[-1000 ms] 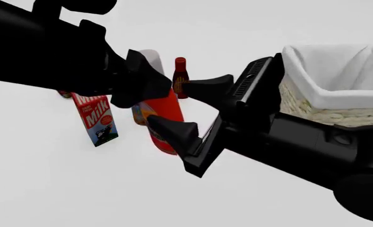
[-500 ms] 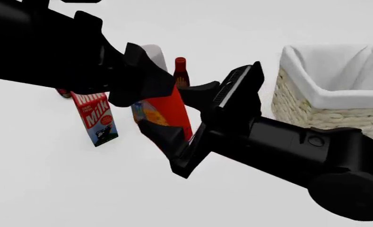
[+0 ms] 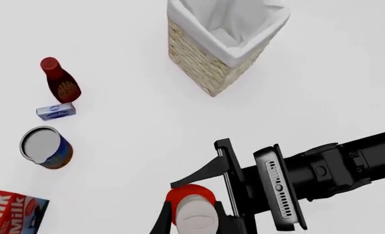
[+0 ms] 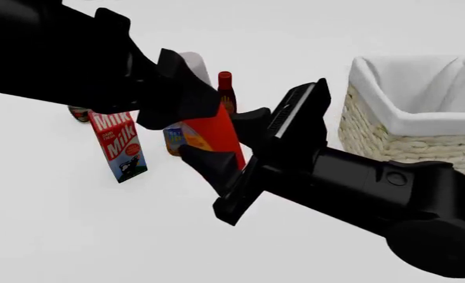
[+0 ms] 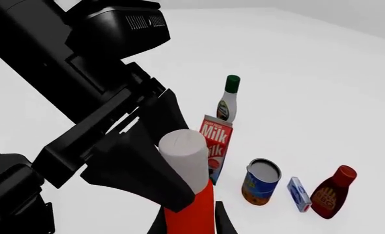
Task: Pick the ketchup and place it in the basket.
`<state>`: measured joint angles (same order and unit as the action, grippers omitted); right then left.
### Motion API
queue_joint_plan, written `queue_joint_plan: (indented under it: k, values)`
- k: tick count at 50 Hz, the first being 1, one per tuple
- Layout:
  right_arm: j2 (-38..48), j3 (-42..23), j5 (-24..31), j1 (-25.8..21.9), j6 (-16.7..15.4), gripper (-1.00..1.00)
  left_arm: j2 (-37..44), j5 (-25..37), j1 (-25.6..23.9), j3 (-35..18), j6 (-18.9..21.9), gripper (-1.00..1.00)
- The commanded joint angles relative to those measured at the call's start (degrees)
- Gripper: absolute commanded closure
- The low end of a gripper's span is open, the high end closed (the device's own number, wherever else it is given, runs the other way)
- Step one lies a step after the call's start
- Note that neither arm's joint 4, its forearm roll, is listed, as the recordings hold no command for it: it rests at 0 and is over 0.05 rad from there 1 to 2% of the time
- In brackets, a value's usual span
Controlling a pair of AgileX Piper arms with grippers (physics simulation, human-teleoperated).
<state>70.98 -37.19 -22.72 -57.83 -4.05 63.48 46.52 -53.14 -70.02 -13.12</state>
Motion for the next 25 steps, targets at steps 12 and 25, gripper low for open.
queue_joint_plan:
  k: [12, 25]
  values:
    - [-0.9, 0.5, 0.9, 1.0, 0.3, 1.00, -0.6, -0.9, -0.4, -2.9, 1.9, -1.00]
    - [-2.7, 1.9, 1.5, 0.5, 0.5, 1.00, -0.8, -2.6, 0.4, -5.6, 3.7, -1.00]
